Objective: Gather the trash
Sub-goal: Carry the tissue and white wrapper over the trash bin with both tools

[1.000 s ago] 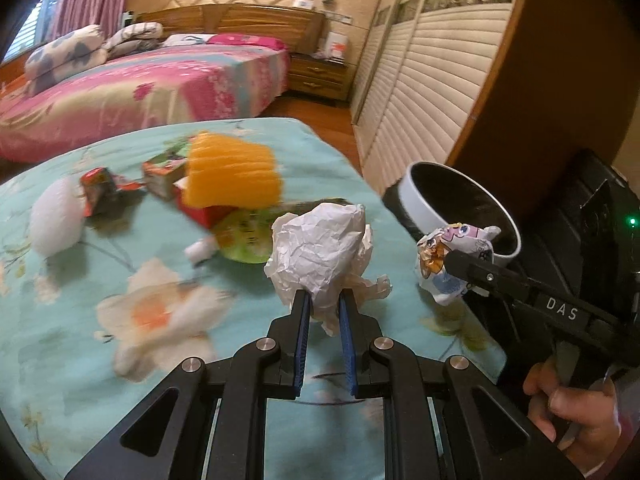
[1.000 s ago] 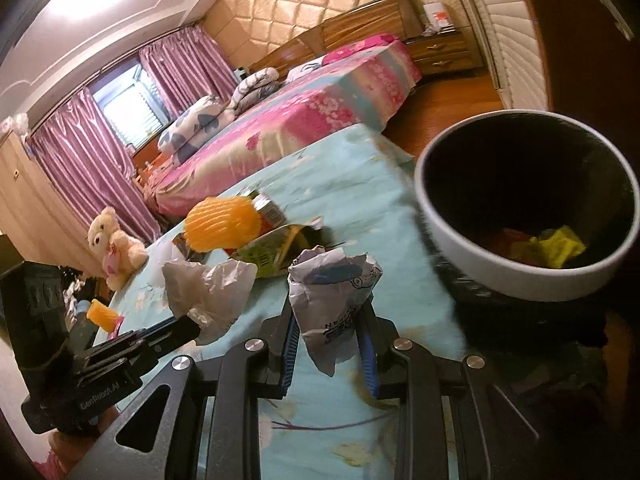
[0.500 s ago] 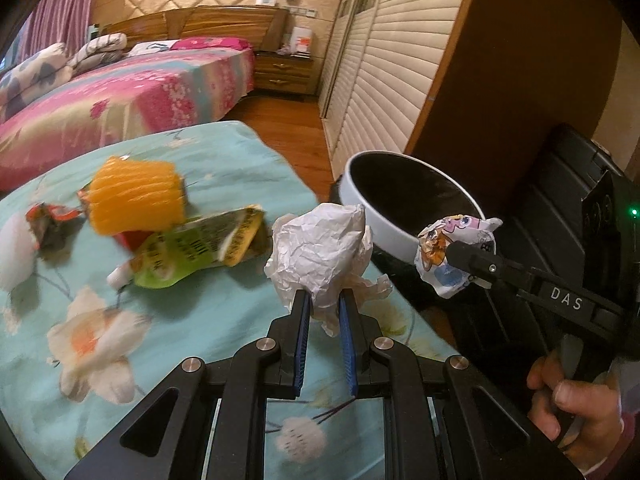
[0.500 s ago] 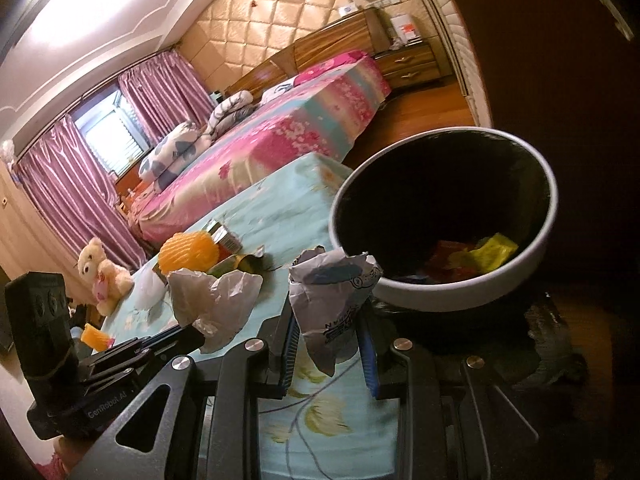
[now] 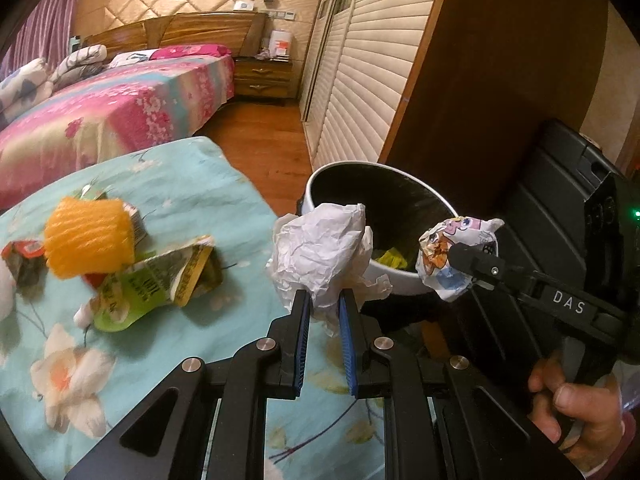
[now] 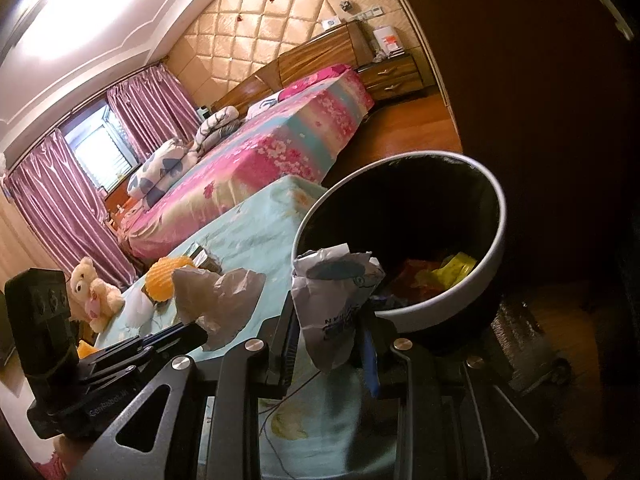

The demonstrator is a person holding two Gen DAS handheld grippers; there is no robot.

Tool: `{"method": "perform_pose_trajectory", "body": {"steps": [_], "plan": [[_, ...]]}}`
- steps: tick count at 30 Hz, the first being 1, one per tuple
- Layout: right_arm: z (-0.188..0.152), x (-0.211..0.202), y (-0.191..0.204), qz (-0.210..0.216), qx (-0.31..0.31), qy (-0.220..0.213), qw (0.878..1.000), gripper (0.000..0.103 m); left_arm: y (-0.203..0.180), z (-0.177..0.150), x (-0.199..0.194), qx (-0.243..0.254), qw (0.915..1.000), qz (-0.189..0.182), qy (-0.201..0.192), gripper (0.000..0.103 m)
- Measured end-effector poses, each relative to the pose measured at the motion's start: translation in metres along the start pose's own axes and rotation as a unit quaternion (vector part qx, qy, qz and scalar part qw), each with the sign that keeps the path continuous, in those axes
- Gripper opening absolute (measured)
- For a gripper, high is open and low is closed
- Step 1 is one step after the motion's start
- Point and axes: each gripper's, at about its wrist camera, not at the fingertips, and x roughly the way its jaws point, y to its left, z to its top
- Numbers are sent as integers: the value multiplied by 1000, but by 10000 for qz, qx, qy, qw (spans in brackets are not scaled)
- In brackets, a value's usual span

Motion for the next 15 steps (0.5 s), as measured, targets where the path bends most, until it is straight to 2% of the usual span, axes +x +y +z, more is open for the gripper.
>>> {"method": "perform_pose_trajectory", "body": {"steps": [15], "plan": [[20,6,-24,-244,116,-82,9996,27,-25,24,31,176,9998,-75,-10,14]]}}
